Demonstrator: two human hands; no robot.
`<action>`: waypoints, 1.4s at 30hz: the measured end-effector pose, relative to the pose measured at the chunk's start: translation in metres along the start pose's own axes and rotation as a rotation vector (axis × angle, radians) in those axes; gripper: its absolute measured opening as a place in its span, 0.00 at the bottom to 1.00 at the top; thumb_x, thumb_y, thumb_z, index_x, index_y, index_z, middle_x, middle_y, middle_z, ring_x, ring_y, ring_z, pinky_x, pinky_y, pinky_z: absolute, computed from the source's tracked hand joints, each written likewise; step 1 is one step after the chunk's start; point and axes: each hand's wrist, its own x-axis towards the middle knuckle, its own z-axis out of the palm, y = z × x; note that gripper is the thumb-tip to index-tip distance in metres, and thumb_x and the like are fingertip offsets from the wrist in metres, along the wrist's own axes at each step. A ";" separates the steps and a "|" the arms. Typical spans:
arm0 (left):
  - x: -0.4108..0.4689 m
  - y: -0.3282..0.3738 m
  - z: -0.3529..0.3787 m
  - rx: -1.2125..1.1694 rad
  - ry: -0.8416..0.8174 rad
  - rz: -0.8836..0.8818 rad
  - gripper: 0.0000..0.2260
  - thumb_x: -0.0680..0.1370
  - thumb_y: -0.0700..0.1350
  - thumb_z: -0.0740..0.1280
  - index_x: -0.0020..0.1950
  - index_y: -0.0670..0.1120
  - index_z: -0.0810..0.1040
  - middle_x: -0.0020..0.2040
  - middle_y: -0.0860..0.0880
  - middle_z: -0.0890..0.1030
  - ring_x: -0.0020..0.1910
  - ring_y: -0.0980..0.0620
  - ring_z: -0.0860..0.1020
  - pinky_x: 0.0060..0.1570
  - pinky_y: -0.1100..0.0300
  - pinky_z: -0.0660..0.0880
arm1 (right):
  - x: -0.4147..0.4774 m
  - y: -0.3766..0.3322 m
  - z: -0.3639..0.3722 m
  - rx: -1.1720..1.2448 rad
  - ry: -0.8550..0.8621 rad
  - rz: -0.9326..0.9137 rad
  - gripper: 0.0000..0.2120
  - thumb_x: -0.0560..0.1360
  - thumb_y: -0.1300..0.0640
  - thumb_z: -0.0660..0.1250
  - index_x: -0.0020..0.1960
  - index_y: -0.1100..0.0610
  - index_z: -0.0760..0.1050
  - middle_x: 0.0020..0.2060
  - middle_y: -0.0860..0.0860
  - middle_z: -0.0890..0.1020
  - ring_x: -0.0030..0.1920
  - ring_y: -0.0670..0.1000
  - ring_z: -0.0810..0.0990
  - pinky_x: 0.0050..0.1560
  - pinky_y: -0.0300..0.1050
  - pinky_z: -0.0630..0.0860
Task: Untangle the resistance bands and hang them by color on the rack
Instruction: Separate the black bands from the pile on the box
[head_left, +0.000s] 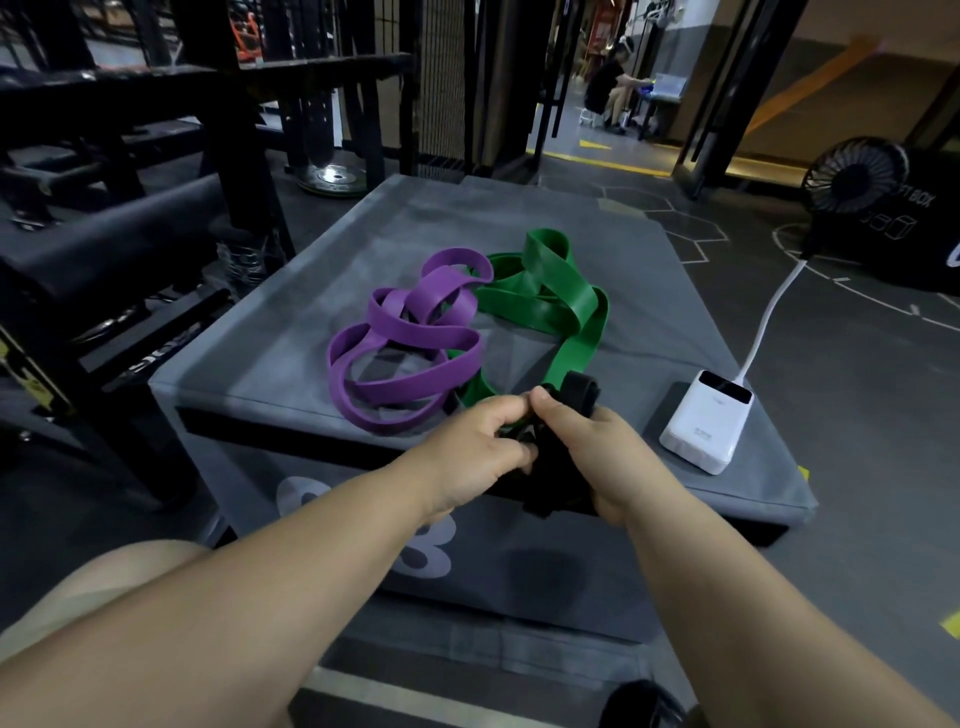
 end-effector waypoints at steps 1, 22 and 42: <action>-0.001 0.000 0.000 0.027 -0.005 0.002 0.21 0.71 0.42 0.65 0.63 0.58 0.74 0.60 0.50 0.80 0.51 0.55 0.79 0.62 0.50 0.74 | 0.000 0.000 0.000 -0.016 0.003 0.003 0.14 0.77 0.46 0.67 0.45 0.57 0.79 0.32 0.55 0.83 0.35 0.55 0.82 0.46 0.55 0.80; 0.001 -0.014 0.006 0.030 0.172 0.016 0.10 0.72 0.46 0.69 0.53 0.55 0.76 0.50 0.53 0.81 0.53 0.52 0.80 0.57 0.51 0.77 | -0.008 -0.007 -0.003 0.346 0.026 -0.006 0.05 0.76 0.61 0.68 0.51 0.62 0.77 0.43 0.60 0.83 0.42 0.59 0.83 0.50 0.59 0.80; -0.001 -0.017 0.010 0.548 0.381 0.390 0.15 0.67 0.43 0.73 0.52 0.49 0.76 0.46 0.58 0.71 0.44 0.59 0.72 0.45 0.73 0.68 | -0.004 -0.016 -0.019 0.501 -0.060 0.028 0.08 0.76 0.63 0.59 0.46 0.59 0.77 0.37 0.53 0.83 0.37 0.54 0.82 0.41 0.47 0.79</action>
